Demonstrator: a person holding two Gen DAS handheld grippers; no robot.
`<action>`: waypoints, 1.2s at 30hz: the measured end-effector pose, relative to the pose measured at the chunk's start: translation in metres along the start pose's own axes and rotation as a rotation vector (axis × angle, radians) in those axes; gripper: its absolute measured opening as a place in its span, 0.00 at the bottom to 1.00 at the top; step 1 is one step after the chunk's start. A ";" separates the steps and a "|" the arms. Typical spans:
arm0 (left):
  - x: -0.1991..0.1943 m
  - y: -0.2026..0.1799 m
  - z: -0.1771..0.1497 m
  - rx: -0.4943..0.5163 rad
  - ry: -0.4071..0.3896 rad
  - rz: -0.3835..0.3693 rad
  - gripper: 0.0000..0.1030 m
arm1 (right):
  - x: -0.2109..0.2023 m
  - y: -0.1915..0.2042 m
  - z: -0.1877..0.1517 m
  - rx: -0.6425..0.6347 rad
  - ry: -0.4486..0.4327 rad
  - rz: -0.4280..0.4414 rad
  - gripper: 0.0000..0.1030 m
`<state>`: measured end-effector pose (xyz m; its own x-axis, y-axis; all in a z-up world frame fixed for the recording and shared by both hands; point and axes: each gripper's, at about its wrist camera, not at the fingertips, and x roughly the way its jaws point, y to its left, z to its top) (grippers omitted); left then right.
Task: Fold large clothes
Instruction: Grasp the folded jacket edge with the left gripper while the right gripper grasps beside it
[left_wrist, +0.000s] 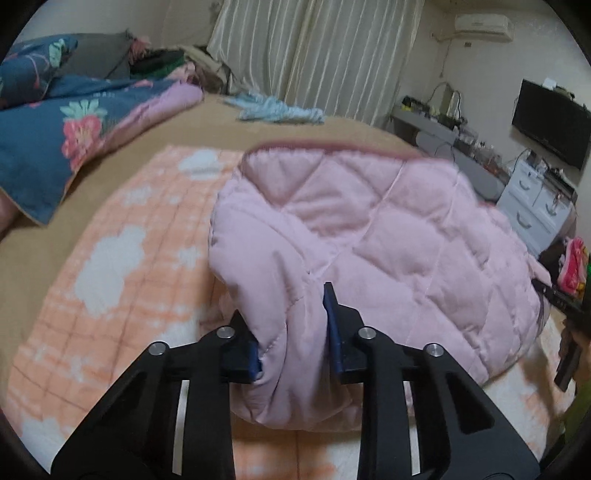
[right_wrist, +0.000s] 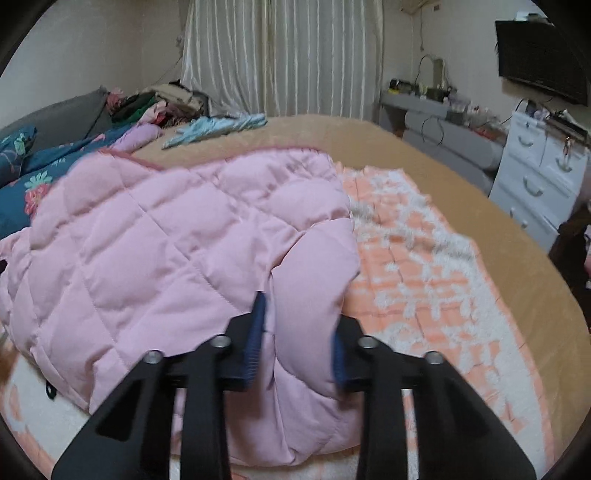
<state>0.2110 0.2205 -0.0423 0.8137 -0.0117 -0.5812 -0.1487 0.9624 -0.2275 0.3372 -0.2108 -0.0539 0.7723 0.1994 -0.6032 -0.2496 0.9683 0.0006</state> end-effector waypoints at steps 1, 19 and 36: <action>0.000 -0.002 0.005 0.006 -0.012 0.002 0.18 | -0.004 0.001 0.004 0.012 -0.022 -0.014 0.22; 0.064 -0.013 0.062 -0.011 -0.010 0.141 0.17 | 0.038 -0.010 0.042 -0.009 -0.079 -0.163 0.13; 0.116 -0.007 0.046 0.012 0.119 0.255 0.30 | 0.087 -0.029 0.025 0.089 0.102 -0.119 0.32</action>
<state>0.3324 0.2247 -0.0719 0.6791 0.2005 -0.7061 -0.3330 0.9414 -0.0529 0.4265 -0.2173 -0.0863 0.7288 0.0704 -0.6811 -0.1033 0.9946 -0.0077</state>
